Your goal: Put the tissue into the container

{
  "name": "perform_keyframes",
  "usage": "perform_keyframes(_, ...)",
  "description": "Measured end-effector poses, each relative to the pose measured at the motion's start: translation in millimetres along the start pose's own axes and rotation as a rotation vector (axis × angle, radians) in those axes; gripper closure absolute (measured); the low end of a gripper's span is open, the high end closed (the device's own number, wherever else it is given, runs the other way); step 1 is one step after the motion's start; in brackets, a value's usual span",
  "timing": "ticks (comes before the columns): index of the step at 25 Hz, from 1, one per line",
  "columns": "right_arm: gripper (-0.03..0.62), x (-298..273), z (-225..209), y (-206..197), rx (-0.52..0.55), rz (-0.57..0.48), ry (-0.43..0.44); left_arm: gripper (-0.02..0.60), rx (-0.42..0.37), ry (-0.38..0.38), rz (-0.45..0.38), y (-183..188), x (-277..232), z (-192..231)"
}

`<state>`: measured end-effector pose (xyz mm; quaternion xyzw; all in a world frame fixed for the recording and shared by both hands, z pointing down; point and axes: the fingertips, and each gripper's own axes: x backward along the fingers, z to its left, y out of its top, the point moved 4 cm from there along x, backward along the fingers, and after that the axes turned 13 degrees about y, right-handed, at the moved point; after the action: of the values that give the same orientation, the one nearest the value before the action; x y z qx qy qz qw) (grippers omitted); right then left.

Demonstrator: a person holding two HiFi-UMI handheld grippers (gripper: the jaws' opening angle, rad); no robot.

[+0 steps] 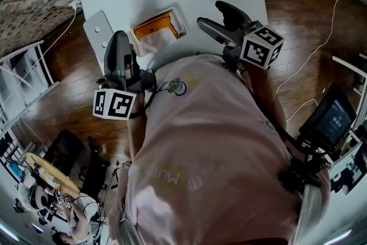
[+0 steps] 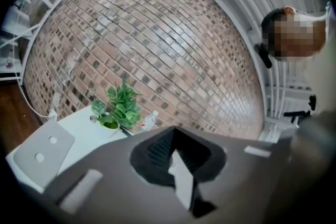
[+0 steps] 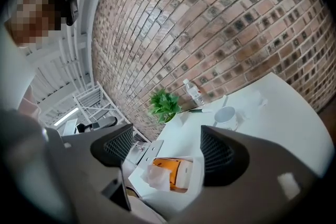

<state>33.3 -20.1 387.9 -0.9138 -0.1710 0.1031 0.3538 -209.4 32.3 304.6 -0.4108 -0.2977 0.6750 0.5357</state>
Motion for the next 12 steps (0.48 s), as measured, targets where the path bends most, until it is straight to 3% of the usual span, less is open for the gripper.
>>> perform_keyframes(12, 0.197, 11, -4, 3, 0.0, 0.002, 0.005, 0.577, 0.019, 0.038, 0.011, -11, 2, -3)
